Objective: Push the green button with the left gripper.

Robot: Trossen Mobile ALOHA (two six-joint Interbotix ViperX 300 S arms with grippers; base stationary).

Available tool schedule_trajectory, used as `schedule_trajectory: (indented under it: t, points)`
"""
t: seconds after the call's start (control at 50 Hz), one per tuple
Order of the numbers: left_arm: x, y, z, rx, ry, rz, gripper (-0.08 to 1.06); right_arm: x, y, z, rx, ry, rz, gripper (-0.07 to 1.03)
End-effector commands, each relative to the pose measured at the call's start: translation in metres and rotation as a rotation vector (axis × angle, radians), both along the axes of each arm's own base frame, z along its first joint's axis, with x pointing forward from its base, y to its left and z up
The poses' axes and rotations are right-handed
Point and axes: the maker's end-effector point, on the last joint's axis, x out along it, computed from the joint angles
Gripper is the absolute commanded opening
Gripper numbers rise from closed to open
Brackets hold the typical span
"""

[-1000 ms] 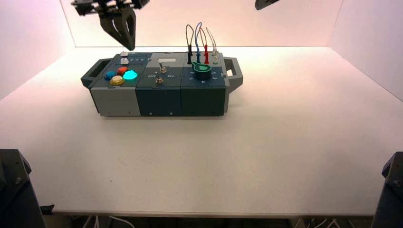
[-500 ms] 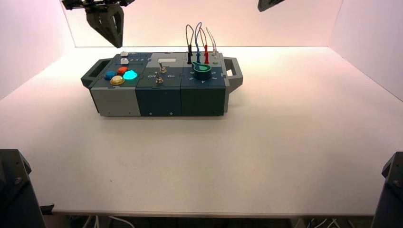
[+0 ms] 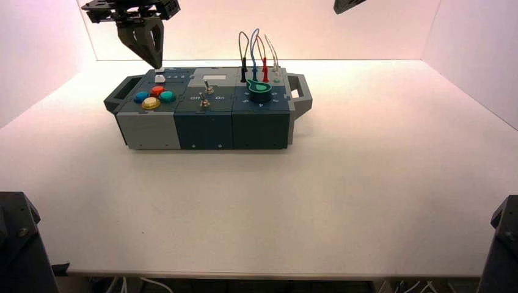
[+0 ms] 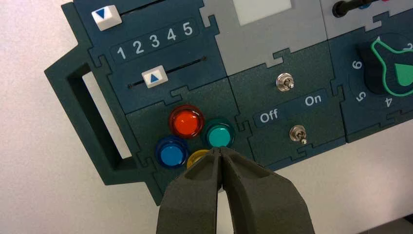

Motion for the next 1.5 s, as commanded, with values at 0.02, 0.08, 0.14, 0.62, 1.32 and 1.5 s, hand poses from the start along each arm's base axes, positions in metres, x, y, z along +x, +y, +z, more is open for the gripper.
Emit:
schedule_trajectory:
  t: [0.02,0.08,0.14,0.62,1.32,1.5]
  points:
    - [0.006,-0.003,-0.002,-0.006,-0.028,0.002,-0.03,0.002,0.001,0.009,0.016,-0.024,-0.002,-0.02]
    - [0.006,-0.003,-0.004,-0.006,-0.025,0.004,-0.03,0.002,0.001,0.009,0.018,-0.025,-0.003,-0.02]
    - [0.005,-0.005,-0.012,-0.007,-0.004,0.004,-0.03,0.001,0.0,0.009,0.018,-0.025,-0.003,-0.02]
    - [0.011,-0.008,-0.035,0.0,0.025,0.008,-0.03,0.005,0.002,0.012,0.03,-0.049,-0.008,-0.02]
    - [0.01,-0.014,-0.012,-0.003,0.032,-0.024,-0.03,0.006,0.002,0.012,0.032,-0.057,-0.009,-0.02]
    - [0.009,-0.014,0.008,-0.01,0.004,-0.036,-0.03,0.004,0.0,0.011,0.022,-0.043,-0.007,-0.02]
